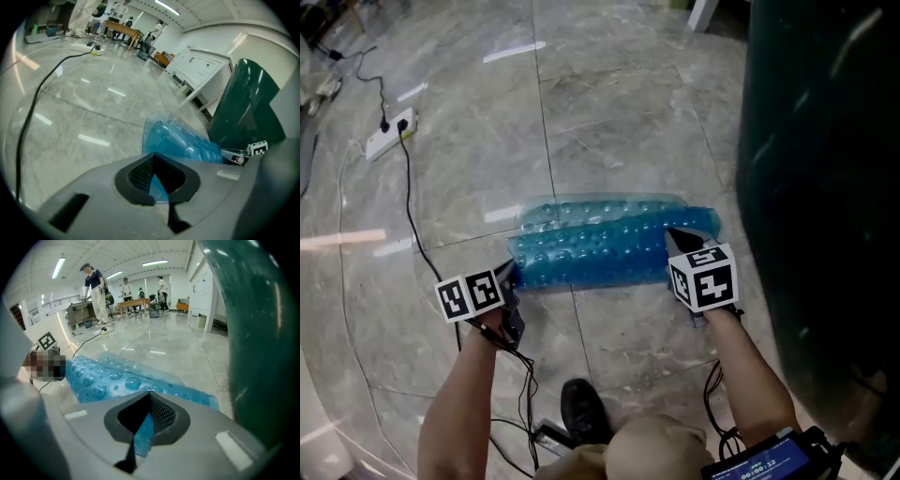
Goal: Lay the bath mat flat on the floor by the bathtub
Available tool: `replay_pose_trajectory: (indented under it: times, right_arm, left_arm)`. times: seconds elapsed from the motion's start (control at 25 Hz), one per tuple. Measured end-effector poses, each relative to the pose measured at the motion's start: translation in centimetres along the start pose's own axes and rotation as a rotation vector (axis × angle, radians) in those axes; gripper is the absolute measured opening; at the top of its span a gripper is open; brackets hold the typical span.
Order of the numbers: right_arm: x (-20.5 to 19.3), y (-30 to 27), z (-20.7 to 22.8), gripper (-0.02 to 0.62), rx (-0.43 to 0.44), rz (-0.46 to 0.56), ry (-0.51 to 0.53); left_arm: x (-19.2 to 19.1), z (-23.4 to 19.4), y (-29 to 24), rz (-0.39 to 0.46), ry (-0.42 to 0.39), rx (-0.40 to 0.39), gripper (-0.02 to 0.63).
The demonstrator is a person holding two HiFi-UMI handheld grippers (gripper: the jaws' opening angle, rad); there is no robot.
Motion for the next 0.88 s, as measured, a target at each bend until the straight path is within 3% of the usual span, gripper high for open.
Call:
replay_pose_trajectory:
  times: [0.12, 0.24, 0.28, 0.36, 0.44, 0.56, 0.64, 0.88]
  right_arm:
    - [-1.7, 0.9, -1.5, 0.006, -0.032, 0.005, 0.078]
    - [-2.9, 2.9, -3.0, 0.006, -0.079, 0.014, 0.122]
    - [-3.0, 3.4, -3.6, 0.006, -0.092, 0.011, 0.128]
    - [-3.0, 3.9, -4.4, 0.006, -0.103, 0.005, 0.125]
    - [-3.3, 4.0, -4.6, 0.006, -0.104, 0.012, 0.117]
    - [-4.2, 4.4, -4.4, 0.006, -0.11, 0.025, 0.108]
    - [-4.9, 4.6, -4.6, 0.006, -0.107, 0.029, 0.099]
    - [-8.2, 5.0, -5.5, 0.006, -0.063, 0.016, 0.091]
  left_arm:
    - [-3.8, -0.7, 1.6, -0.01, 0.097, -0.004, 0.005]
    - [-4.2, -1.8, 5.8, 0.105, 0.293, 0.049, 0.006]
    - [-3.5, -1.9, 7.8, 0.166, 0.282, 0.093, 0.006]
    - [-1.6, -0.5, 10.9, 0.272, 0.115, 0.141, 0.006]
    - [-0.1, 3.1, 11.4, 0.3, -0.049, 0.082, 0.006]
    - [0.3, 9.9, 8.2, 0.208, -0.116, -0.062, 0.006]
    - [-0.2, 13.5, 6.0, 0.154, -0.14, -0.104, 0.006]
    - [-3.7, 17.0, 2.1, 0.028, -0.234, -0.07, 0.006]
Point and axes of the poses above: the fingertips, and each gripper's own axes: y backward along the fingers, z to its right, x out of its top, the point moved 9 cm from there along y, backward along the fingers, and after that the axes turned 13 degrees about x, right-handed, at the moved point
